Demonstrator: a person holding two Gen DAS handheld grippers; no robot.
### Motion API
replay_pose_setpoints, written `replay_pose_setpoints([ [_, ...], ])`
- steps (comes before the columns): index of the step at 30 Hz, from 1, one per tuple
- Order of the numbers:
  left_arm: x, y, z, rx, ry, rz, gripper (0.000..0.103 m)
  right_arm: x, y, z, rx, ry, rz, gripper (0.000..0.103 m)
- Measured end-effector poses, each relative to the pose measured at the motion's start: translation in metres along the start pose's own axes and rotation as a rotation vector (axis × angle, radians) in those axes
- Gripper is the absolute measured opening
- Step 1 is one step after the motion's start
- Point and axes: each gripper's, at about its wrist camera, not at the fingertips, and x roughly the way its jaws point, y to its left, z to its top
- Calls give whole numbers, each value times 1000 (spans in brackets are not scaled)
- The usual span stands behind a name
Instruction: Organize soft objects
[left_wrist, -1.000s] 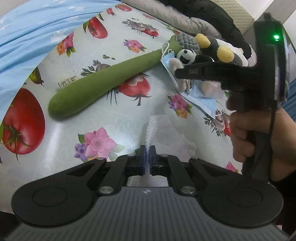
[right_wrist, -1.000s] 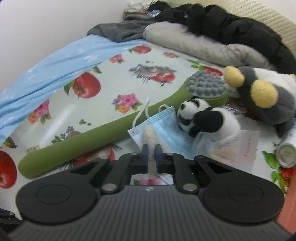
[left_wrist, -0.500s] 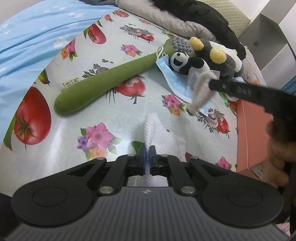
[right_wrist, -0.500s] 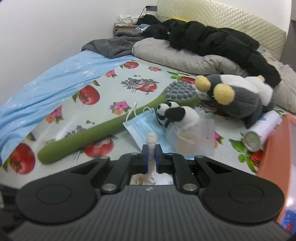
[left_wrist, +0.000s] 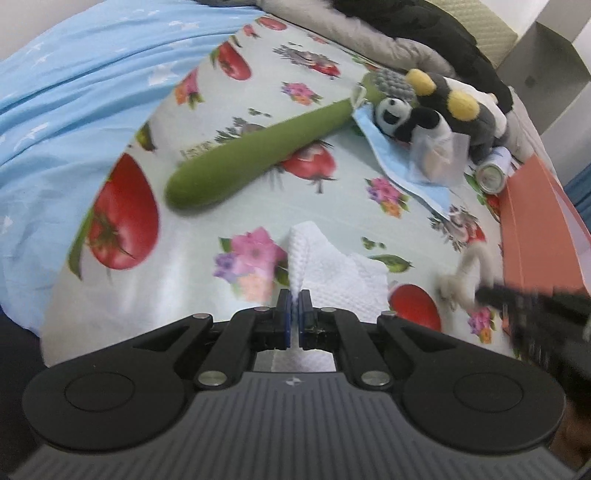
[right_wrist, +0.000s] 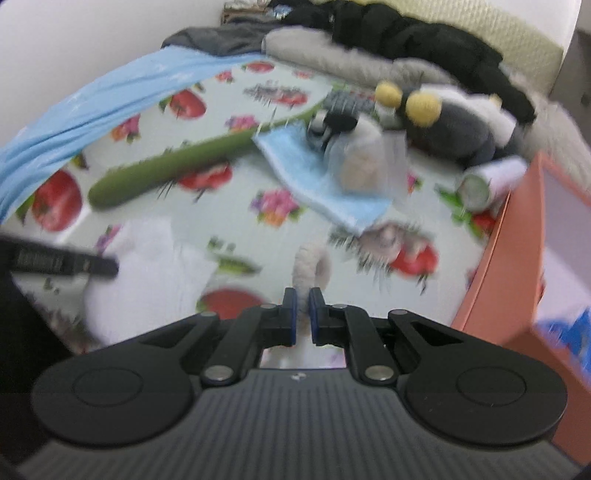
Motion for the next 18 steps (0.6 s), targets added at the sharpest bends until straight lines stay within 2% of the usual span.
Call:
replay_pose_setpoints([
  [7,2,7,2,7,3,-31,6,4,7,-19,77,80,94,14],
  [8,2,7,2,5,10,-31,11,4,6,-20,89,84,104,15],
  [9,3,8,2,-3,20,-34,18,5,6,-20,96,87,111,25],
  [10,3,9,2,-16,30,-41,45,5,5,-19,101,91,114,31],
  [11,3,9,2,-25,29,-44,67,4,4,-19,107,92,114,41],
  [12,1,10,2,-26,14,-45,70,3,3,-18,112,89,113,46],
  [16,-5,9,2,-16,1,-54,73,-1,-4,-16,126,63,130,52],
  [18,-6,8,1,-15,3,-56,73,0,-8,-15,134,59,114,62],
])
